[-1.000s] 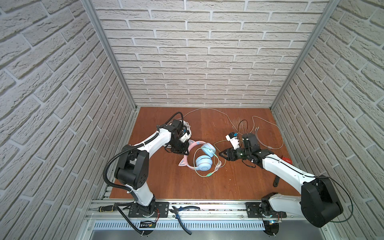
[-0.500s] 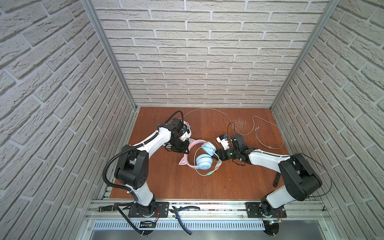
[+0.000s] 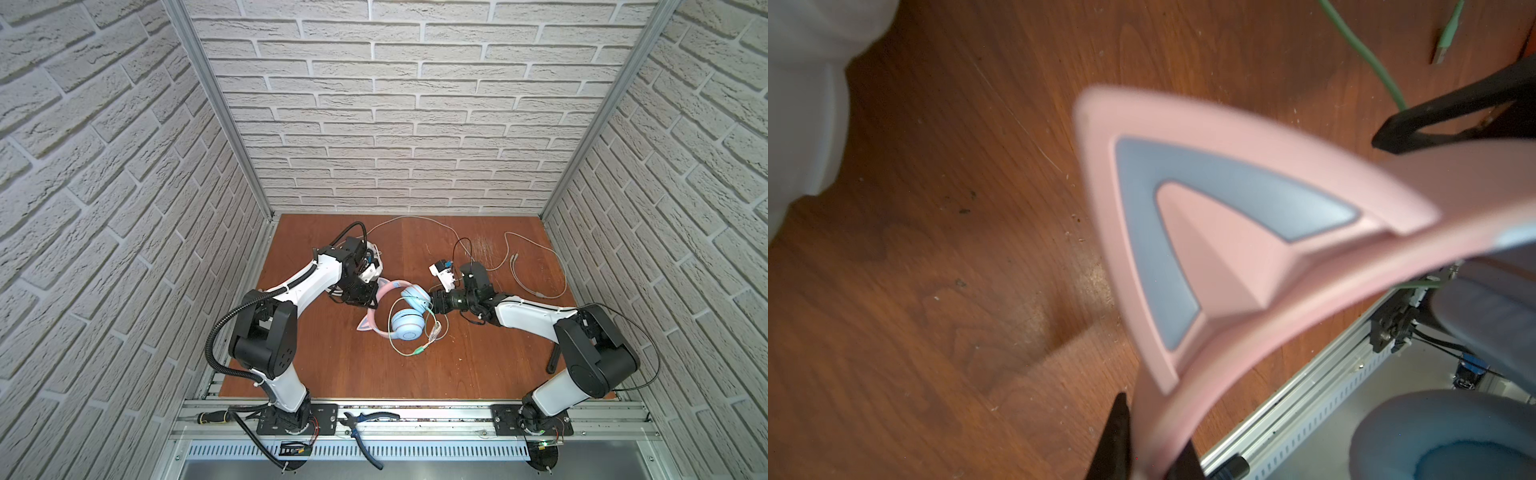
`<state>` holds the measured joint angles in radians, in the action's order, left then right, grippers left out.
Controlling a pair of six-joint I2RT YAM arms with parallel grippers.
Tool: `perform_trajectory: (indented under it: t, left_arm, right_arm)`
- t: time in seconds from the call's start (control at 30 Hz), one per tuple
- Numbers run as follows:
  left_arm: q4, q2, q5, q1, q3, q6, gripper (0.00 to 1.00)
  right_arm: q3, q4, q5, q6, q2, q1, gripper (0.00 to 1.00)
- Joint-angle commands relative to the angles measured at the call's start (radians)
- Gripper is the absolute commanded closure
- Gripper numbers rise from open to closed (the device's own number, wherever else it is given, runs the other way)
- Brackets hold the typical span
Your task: Wrap the headphones
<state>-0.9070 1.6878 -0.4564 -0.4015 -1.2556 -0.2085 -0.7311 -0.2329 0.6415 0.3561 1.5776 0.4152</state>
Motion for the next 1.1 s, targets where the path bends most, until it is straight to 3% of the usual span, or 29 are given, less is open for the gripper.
perform_trajectory:
  t: [0.0,0.1,0.33,0.43,0.63,0.8,1.07]
  left_arm:
    - [-0.012,-0.016,-0.045,-0.005,-0.02,0.015,1.0]
    - [-0.013,-0.012,-0.046,-0.005,-0.023,0.013,1.0]
    - [-0.035,-0.012,-0.024,-0.005,-0.026,0.019,1.0]
    - [-0.035,-0.009,-0.021,-0.005,-0.025,0.02,1.0]
    - [-0.025,0.003,-0.019,-0.014,-0.018,0.021,1.0]
    - [-0.023,0.001,-0.019,-0.017,-0.015,0.026,1.0]
    - [-0.017,-0.002,-0.04,-0.012,-0.002,0.045,1.0]
  right_arm:
    - [0.026,-0.082,0.033,0.011,-0.039,0.008,0.52]
    - [0.01,-0.097,0.023,0.024,-0.016,0.008,0.53]
    - [-0.03,-0.046,0.013,-0.009,-0.03,0.008,0.88]
    - [-0.064,0.099,-0.009,-0.093,-0.074,0.007,0.94]
    - [-0.199,0.374,-0.064,-0.238,-0.099,0.008,0.94]
    - [-0.292,0.493,-0.092,-0.287,-0.085,0.007,0.94]
    - [-0.196,0.48,-0.103,-0.252,-0.194,-0.019,0.69]
